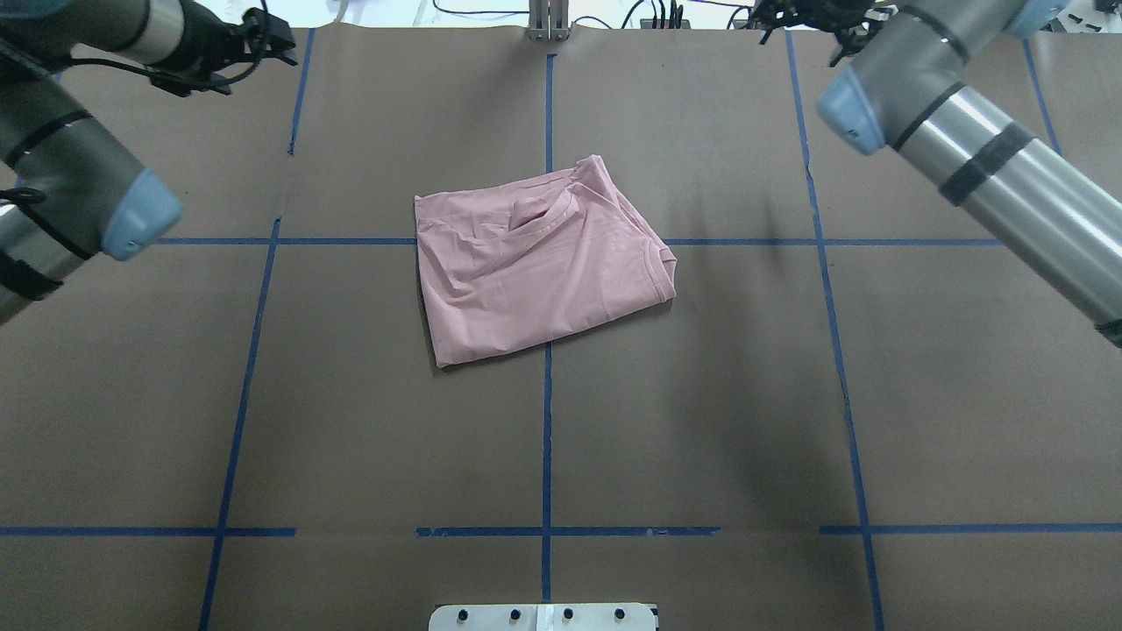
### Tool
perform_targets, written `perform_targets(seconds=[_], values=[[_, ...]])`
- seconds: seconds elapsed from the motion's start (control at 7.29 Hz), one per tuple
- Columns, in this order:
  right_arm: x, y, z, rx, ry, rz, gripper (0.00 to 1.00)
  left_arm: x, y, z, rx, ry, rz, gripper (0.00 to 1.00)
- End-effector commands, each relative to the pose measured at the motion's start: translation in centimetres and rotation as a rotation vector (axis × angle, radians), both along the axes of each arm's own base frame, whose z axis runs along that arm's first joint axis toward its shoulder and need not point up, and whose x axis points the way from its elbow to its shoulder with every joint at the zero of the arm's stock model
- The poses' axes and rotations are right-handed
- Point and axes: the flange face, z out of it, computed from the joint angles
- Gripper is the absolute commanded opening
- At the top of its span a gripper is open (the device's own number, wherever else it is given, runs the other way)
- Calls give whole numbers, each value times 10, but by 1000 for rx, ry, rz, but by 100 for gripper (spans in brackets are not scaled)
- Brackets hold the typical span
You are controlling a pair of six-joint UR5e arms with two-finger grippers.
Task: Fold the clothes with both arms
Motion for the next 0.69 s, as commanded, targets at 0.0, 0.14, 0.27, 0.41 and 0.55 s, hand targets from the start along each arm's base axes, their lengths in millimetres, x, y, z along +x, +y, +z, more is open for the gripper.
perform_targets(seconds=[0.0,0.14,0.27,0.41,0.55], values=[[153,61,102,100,64,-236,100,-125,20,26,103,-264,140,100],[213,95,150,145,81,-320,100,-181,31,53,133,-356,226,100],[246,138,191,139,74,-397,100,-220,50,90,172,-389,319,100],[270,182,215,137,47,-448,100,-255,66,125,185,-384,379,100],[274,220,225,129,-4,-445,100,-262,102,159,169,-323,429,100]])
